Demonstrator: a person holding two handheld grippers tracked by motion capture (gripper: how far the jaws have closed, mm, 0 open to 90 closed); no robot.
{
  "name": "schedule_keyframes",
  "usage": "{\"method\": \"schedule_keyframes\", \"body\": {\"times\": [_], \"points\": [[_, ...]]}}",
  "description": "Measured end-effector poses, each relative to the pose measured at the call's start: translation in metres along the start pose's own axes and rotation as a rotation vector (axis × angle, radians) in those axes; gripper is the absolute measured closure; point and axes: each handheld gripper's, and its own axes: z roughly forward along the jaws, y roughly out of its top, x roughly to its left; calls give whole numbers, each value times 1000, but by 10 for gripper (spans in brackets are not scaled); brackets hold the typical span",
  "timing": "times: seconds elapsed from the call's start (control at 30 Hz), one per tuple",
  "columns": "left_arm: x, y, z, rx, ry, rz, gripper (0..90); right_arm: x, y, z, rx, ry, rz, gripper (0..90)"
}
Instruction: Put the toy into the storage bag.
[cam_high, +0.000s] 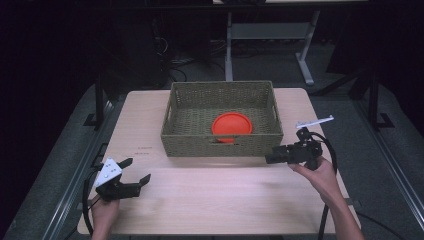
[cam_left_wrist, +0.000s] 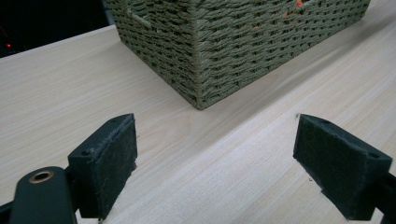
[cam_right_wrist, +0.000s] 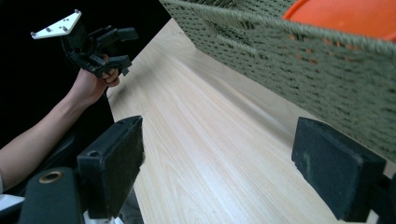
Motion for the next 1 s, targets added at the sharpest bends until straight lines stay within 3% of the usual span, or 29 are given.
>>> {"method": "schedule_keyframes", "body": {"times": [0.5, 0.77, 0.83, 0.97, 1.0], "points": [[-1, 0, 0, -9, -3, -6, 130, -15, -37, -14, -33, -3, 57, 160], [0, -1, 0, -9, -3, -10, 130, -18, -62, -21, -60, -6, 70, 160], [0, -1, 0, -8, -2, -12, 129, -17, -70, -22, -65, -25, 59, 160], [-1, 0, 0, -11, 3, -10, 130, -11, -92, -24, -142, -6, 37, 154], [-2, 0, 0, -12, 4, -11, 130, -7, -102, -25, -189, -5, 21, 154]]}}
